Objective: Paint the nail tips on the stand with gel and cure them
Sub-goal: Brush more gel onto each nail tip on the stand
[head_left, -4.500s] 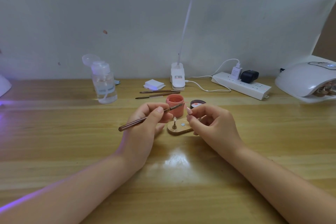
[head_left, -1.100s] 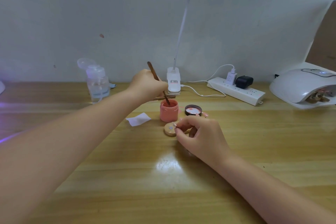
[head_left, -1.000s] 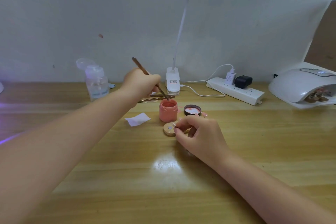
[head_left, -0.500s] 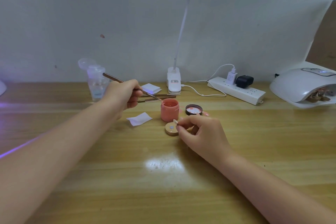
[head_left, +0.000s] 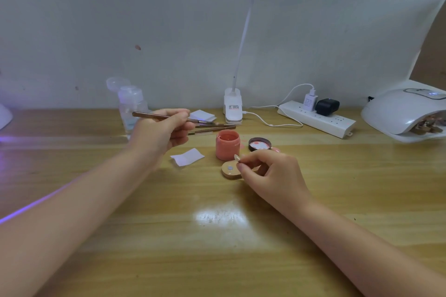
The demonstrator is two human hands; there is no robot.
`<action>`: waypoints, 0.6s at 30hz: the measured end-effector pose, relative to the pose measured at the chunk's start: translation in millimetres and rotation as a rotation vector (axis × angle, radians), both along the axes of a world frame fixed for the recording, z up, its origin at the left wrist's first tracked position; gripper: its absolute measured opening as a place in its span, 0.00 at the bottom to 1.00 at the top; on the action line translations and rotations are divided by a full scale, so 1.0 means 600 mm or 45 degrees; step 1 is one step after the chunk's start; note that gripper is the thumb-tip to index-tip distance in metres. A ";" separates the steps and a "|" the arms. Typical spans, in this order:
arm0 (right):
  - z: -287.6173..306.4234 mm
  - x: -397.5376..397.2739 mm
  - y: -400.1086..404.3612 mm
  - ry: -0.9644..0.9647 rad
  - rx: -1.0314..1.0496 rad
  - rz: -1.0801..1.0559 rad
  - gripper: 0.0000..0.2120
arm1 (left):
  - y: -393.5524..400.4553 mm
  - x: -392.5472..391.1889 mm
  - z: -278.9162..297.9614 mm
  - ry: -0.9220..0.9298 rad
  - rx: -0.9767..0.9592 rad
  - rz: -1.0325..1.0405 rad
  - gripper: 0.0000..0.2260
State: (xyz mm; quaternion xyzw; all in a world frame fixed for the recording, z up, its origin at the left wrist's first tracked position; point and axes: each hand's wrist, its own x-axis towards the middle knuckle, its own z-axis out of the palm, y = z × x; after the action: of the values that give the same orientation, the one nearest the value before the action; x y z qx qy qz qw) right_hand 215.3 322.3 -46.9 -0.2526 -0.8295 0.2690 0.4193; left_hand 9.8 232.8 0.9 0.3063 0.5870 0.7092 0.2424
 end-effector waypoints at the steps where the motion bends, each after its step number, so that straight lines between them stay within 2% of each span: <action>1: 0.000 0.000 0.000 0.003 -0.009 -0.006 0.05 | -0.008 0.008 -0.002 0.033 0.058 -0.037 0.03; 4: 0.000 0.000 0.001 0.014 -0.038 -0.030 0.05 | -0.039 0.037 -0.013 0.171 0.143 -0.143 0.06; 6: 0.000 0.001 0.001 0.020 -0.062 -0.038 0.05 | -0.062 0.057 -0.026 0.344 0.126 -0.180 0.10; 10: 0.000 0.002 0.002 0.035 -0.099 -0.037 0.04 | -0.086 0.088 -0.048 0.696 0.071 -0.154 0.12; 18: -0.002 0.003 0.006 0.074 -0.136 -0.043 0.05 | -0.095 0.107 -0.065 0.971 0.107 -0.262 0.14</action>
State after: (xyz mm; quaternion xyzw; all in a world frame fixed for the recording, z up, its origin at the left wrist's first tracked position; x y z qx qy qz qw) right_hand 217.4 325.8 -48.0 -0.2807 -0.7970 0.3131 0.4337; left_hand 74.1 175.7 -37.9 0.6146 0.5715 0.5399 0.0641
